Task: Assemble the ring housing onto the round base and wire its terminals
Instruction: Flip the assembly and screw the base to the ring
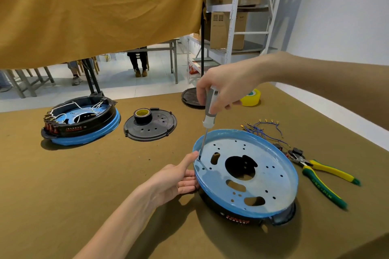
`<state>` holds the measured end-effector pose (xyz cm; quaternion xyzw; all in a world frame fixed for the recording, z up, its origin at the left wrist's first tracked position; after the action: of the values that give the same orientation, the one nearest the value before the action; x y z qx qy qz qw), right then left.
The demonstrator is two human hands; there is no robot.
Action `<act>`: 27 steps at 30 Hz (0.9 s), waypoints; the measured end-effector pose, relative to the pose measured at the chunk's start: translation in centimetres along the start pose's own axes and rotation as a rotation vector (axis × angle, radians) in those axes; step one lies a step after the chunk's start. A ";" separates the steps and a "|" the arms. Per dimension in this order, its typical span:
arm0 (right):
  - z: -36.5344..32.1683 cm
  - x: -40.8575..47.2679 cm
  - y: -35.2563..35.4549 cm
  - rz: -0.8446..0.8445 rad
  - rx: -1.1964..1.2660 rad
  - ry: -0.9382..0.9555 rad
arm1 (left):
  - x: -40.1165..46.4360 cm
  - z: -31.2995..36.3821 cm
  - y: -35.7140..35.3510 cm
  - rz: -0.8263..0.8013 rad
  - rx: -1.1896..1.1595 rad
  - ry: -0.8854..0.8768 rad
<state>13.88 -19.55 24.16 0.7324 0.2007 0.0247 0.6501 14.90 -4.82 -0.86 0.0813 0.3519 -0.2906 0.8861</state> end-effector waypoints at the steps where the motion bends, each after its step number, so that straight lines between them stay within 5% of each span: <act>1: 0.0 0.0 -0.1 0.017 0.001 0.008 | 0.0 0.0 0.0 0.004 -0.001 0.000; 16: -1.5 0.4 -0.5 0.034 -0.112 0.041 | -1.0 0.2 -0.6 0.016 -0.038 -0.006; 27: -2.6 -0.2 -1.0 0.045 -0.108 0.271 | -0.8 0.2 -0.4 0.029 -0.008 -0.024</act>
<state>12.63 -17.08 23.62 0.6905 0.2685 0.1489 0.6549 14.35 -4.82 -0.19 0.0794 0.3409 -0.2774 0.8947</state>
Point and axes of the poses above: each hand's wrist, its own x-axis towards the middle knuckle, its own y-axis out of the back of the hand, z = x × y, the point moved 5 cm from there along x, towards the middle knuckle, and after that the axes turned 10 degrees about y, right-handed, at the moved point
